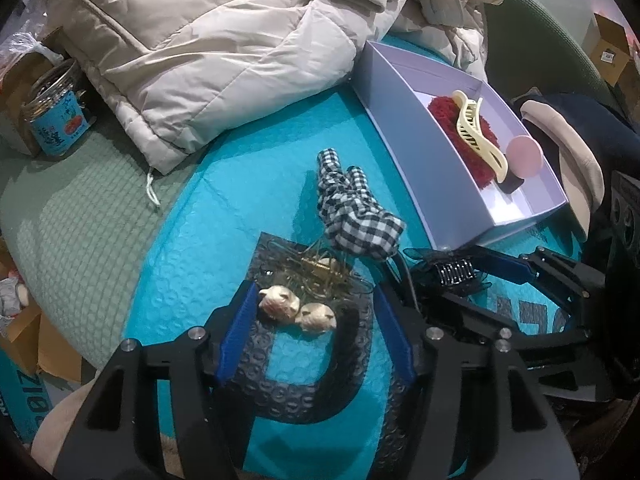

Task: Organize objects
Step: 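Grasp the gold bear-charm hair clips with the left tool while the right tool grasps the black bow clip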

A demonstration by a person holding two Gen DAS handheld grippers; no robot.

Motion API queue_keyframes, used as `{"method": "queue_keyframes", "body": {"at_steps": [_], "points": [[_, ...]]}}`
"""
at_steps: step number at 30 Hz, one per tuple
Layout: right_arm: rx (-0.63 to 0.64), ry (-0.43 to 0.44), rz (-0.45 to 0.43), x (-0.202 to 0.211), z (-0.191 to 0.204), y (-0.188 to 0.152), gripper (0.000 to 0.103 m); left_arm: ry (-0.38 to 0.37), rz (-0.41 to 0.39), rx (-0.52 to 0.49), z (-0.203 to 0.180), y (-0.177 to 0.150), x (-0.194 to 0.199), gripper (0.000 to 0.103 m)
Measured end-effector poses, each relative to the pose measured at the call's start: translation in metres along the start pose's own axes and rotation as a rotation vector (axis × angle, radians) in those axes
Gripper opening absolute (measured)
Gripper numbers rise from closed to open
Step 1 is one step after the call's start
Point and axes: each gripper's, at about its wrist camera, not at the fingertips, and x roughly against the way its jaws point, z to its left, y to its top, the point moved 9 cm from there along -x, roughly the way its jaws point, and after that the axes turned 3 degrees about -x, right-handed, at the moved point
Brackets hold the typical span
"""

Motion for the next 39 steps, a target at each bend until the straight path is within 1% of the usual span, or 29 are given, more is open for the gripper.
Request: {"method": "queue_keyframes", "body": {"at_steps": [1, 2, 5, 7, 12, 13, 14, 24, 28, 30, 32, 33, 37, 39], "points": [[0.001, 0.012, -0.001, 0.0, 0.001, 0.0, 0.047, -0.003, -0.004, -0.002, -0.001, 0.0, 0.0, 0.057], [0.004, 0.02, -0.002, 0.001, 0.003, 0.0, 0.043, -0.006, -0.009, -0.005, -0.002, 0.0, -0.001, 0.055], [0.03, 0.017, -0.007, 0.002, 0.008, 0.0, 0.039, -0.017, -0.016, -0.015, -0.006, 0.0, -0.001, 0.055], [0.041, 0.015, -0.008, 0.003, 0.01, -0.001, 0.032, -0.011, -0.015, -0.026, -0.008, -0.001, -0.001, 0.055], [0.07, 0.016, -0.008, 0.008, 0.013, -0.004, 0.028, -0.017, -0.007, -0.03, -0.011, -0.008, 0.004, 0.055], [0.071, 0.014, -0.009, 0.01, 0.013, -0.005, 0.022, -0.018, -0.004, -0.03, -0.011, -0.011, 0.005, 0.055], [0.073, 0.01, -0.007, 0.011, 0.012, -0.007, 0.021, -0.021, -0.002, -0.028, -0.011, -0.013, 0.007, 0.055], [0.078, 0.037, 0.021, 0.018, 0.015, -0.023, 0.021, -0.019, 0.012, -0.026, -0.011, -0.038, 0.025, 0.055], [0.091, 0.029, 0.025, 0.021, 0.016, -0.03, 0.021, -0.016, 0.012, -0.025, -0.01, -0.042, 0.028, 0.055], [0.099, 0.014, 0.023, 0.022, 0.014, -0.031, 0.025, -0.011, 0.012, -0.019, -0.008, -0.044, 0.029, 0.055], [0.105, -0.008, 0.02, 0.022, 0.011, -0.03, 0.044, -0.014, 0.013, -0.012, -0.006, -0.045, 0.03, 0.055], [0.108, -0.022, 0.014, 0.023, 0.009, -0.029, 0.047, -0.013, 0.013, -0.011, -0.006, -0.046, 0.03, 0.055], [0.125, -0.019, 0.005, 0.022, 0.011, -0.023, 0.052, 0.005, 0.022, -0.024, -0.006, -0.046, 0.028, 0.057], [0.148, -0.018, 0.002, 0.021, 0.014, -0.02, 0.053, 0.017, 0.024, -0.024, -0.004, -0.045, 0.028, 0.06]]}}
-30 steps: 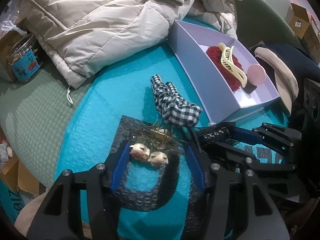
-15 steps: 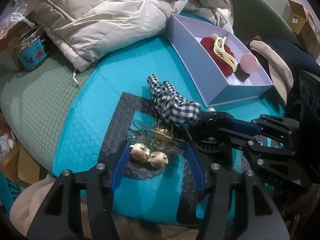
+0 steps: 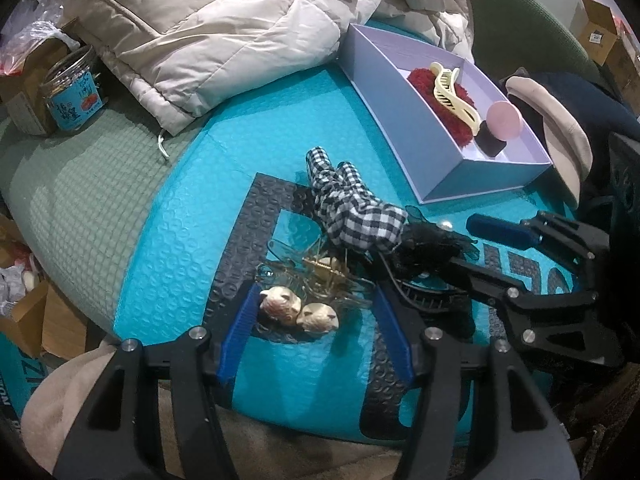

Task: Organize objects
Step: 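Grasp the gold bear-charm hair clips with the left tool while the right tool grasps the black bow clip, then lift the bear-charm clips and black bow clip and carry them over the box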

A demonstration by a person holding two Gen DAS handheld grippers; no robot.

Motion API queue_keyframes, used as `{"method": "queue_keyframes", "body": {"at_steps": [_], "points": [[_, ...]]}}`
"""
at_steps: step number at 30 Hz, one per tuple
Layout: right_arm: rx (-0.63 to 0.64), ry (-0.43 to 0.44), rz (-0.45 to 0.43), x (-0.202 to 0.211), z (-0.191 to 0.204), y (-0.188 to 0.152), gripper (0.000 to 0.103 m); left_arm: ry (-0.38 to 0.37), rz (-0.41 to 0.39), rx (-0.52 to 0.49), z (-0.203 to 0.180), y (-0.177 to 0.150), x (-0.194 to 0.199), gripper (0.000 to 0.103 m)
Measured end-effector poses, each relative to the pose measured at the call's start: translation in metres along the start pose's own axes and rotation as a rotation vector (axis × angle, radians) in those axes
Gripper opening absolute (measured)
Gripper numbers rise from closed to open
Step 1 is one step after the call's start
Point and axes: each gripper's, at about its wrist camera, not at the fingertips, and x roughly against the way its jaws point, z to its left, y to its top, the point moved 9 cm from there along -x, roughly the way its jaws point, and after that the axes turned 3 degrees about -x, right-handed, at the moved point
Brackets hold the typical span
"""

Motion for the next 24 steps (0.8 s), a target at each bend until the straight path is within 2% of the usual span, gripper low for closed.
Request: {"method": "queue_keyframes", "body": {"at_steps": [6, 7, 8, 14, 19, 24], "points": [[0.031, 0.044, -0.002, -0.009, 0.006, 0.006, 0.051, 0.004, -0.005, 0.028, 0.008, 0.0, 0.003, 0.062], [0.017, 0.057, -0.003, -0.01, 0.006, 0.006, 0.037, 0.006, -0.007, 0.032, 0.009, 0.0, 0.004, 0.062], [0.005, 0.066, 0.003, -0.012, 0.005, 0.005, 0.029, 0.008, -0.008, 0.037, 0.011, -0.001, 0.005, 0.063], [0.006, 0.074, 0.004, -0.012, 0.007, 0.004, 0.029, 0.003, -0.02, 0.08, 0.026, -0.007, 0.009, 0.063], [0.031, 0.053, 0.014, -0.013, 0.01, 0.004, 0.029, -0.033, -0.041, 0.103, 0.033, -0.006, 0.012, 0.063], [0.034, 0.055, 0.032, -0.019, 0.01, 0.0, 0.03, -0.041, -0.051, 0.085, 0.027, -0.002, 0.011, 0.063]]}}
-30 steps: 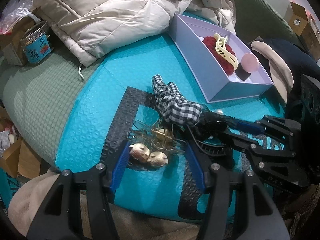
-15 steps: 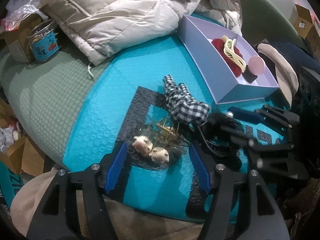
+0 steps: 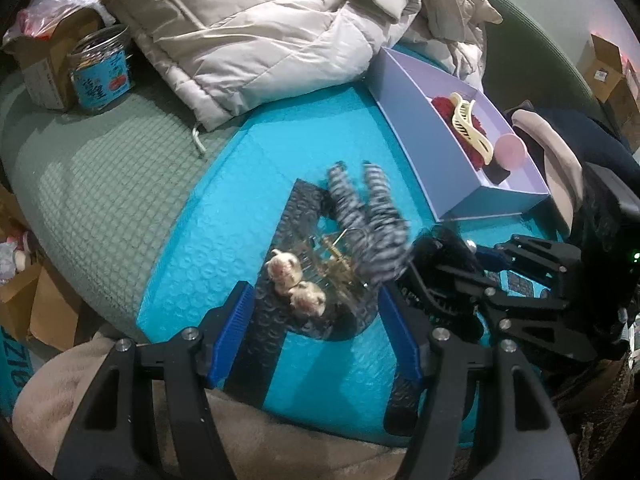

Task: Organize objects
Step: 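Lift the bear-charm clips and black bow clip and carry them over the box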

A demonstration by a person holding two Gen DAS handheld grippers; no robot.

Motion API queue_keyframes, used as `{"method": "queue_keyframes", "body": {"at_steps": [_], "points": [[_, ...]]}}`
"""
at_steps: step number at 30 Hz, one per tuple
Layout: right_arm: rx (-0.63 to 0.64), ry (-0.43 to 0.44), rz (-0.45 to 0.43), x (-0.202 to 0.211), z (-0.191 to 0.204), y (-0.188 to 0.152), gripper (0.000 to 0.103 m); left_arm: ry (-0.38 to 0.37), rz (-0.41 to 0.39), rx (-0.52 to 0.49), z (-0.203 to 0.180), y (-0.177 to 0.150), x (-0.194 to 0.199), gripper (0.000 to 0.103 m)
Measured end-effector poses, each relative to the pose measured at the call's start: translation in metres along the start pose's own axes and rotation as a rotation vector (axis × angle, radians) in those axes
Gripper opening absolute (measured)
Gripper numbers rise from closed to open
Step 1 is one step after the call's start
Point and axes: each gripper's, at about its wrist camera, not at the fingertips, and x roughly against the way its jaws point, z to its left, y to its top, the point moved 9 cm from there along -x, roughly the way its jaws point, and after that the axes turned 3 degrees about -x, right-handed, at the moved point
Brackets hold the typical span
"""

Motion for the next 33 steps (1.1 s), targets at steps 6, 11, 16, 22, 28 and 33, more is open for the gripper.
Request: {"method": "queue_keyframes", "body": {"at_steps": [6, 11, 16, 22, 28, 33], "points": [[-0.002, 0.001, -0.004, 0.0, -0.001, 0.001, 0.028, 0.031, -0.004, -0.027, -0.005, 0.007, -0.008, 0.064], [0.012, -0.004, -0.011, 0.001, 0.0, 0.002, 0.023, 0.053, -0.008, -0.041, -0.007, 0.01, -0.011, 0.063], [0.013, -0.009, -0.031, 0.007, -0.001, 0.005, 0.023, 0.042, -0.019, -0.04, -0.009, 0.009, -0.008, 0.053], [0.02, -0.014, -0.05, 0.015, 0.0, 0.008, 0.023, 0.028, -0.016, -0.026, -0.011, 0.006, -0.004, 0.052], [0.028, -0.008, -0.067, 0.022, 0.002, 0.008, 0.023, 0.015, -0.024, -0.025, -0.017, 0.005, 0.007, 0.052], [0.029, -0.008, -0.08, 0.03, 0.003, 0.007, 0.023, 0.017, -0.036, -0.041, -0.024, 0.004, 0.015, 0.052]]}}
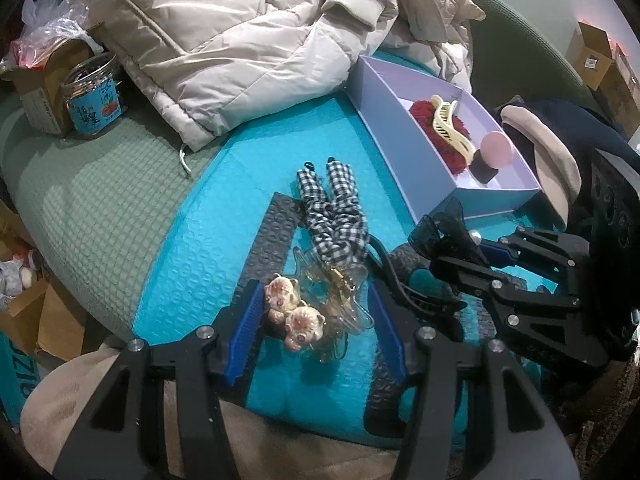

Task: Organize objects
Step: 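Lift the bear-charm clips and black bow clip and carry them over the box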

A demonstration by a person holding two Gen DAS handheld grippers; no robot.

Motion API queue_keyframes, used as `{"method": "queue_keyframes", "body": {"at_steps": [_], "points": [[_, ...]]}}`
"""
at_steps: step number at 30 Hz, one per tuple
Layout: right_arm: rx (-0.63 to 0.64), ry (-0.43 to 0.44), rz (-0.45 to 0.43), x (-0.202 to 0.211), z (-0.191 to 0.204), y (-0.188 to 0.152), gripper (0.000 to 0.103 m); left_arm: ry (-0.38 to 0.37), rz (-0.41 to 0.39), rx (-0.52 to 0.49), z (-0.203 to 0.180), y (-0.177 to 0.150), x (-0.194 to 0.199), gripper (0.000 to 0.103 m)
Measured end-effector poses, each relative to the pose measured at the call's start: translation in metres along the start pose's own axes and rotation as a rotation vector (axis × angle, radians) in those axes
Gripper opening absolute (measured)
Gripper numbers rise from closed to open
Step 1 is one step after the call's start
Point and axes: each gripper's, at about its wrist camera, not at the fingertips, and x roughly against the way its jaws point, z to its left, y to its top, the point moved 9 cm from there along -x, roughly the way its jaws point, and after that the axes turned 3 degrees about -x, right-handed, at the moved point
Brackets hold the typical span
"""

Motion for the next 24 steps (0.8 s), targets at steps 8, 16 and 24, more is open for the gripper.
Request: {"method": "queue_keyframes", "body": {"at_steps": [8, 16, 24], "points": [[-0.006, -0.011, -0.015, 0.016, -0.003, -0.004, 0.023, 0.009, -0.004, -0.023, -0.013, 0.0, 0.009, 0.052], [-0.013, -0.016, -0.04, 0.035, -0.004, -0.004, 0.023, 0.017, -0.022, -0.056, -0.03, 0.007, 0.025, 0.052], [-0.044, -0.046, -0.084, 0.062, -0.021, 0.002, 0.023, 0.005, -0.048, -0.111, -0.061, 0.027, 0.038, 0.052]]}}
